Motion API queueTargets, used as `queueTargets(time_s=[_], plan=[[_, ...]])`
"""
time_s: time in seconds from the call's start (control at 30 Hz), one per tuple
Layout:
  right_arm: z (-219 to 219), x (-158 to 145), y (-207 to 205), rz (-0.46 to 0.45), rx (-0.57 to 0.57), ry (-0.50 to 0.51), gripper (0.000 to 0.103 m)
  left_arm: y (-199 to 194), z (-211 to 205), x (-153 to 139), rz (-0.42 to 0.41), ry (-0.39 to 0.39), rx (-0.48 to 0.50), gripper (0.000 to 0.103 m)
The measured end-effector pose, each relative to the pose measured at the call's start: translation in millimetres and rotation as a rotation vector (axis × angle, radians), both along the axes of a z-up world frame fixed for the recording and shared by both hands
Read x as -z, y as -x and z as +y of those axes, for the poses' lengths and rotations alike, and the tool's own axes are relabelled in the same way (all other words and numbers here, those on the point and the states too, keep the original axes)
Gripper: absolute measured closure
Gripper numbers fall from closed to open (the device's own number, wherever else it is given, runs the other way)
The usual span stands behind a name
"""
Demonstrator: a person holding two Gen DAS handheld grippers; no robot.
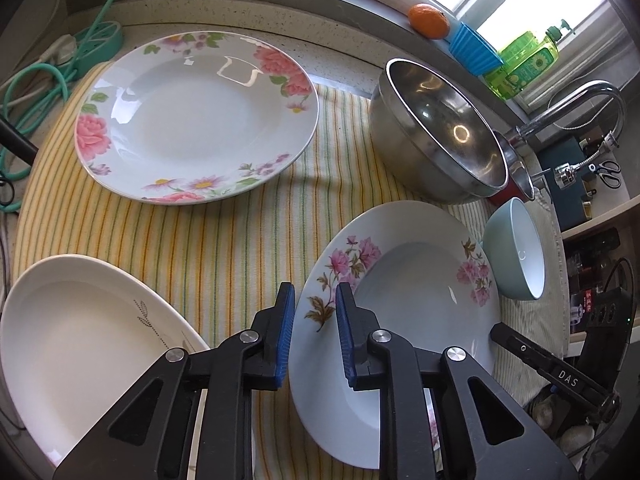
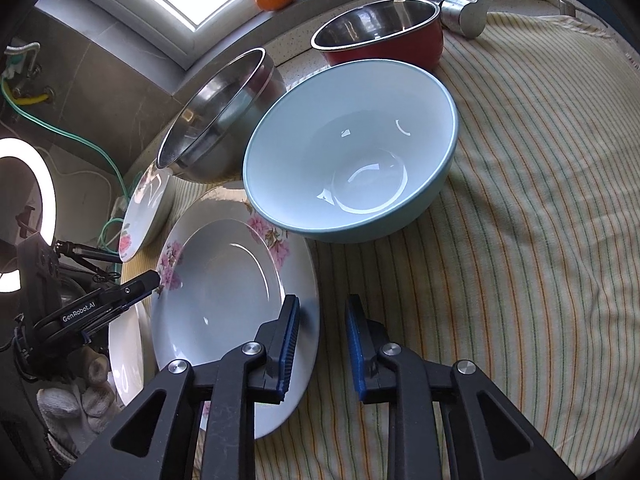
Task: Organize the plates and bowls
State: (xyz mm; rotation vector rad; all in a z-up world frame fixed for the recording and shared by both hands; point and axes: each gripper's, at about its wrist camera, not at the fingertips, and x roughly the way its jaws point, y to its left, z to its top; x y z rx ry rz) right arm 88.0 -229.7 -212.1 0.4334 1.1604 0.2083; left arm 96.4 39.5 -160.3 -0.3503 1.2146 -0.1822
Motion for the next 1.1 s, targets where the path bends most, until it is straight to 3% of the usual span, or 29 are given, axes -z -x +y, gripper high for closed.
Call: queueTargets(time_s=[0.23, 1.1], plan=[[7, 3, -2, 0.010, -0.026, -0.028, 0.088, 0, 1, 0, 0.004, 0.005, 0.004, 0.085], [16, 0, 4, 0.005, -0.051, 0.036, 0.087, 22, 3, -1, 0.019, 0.026, -0.016, 0.085]])
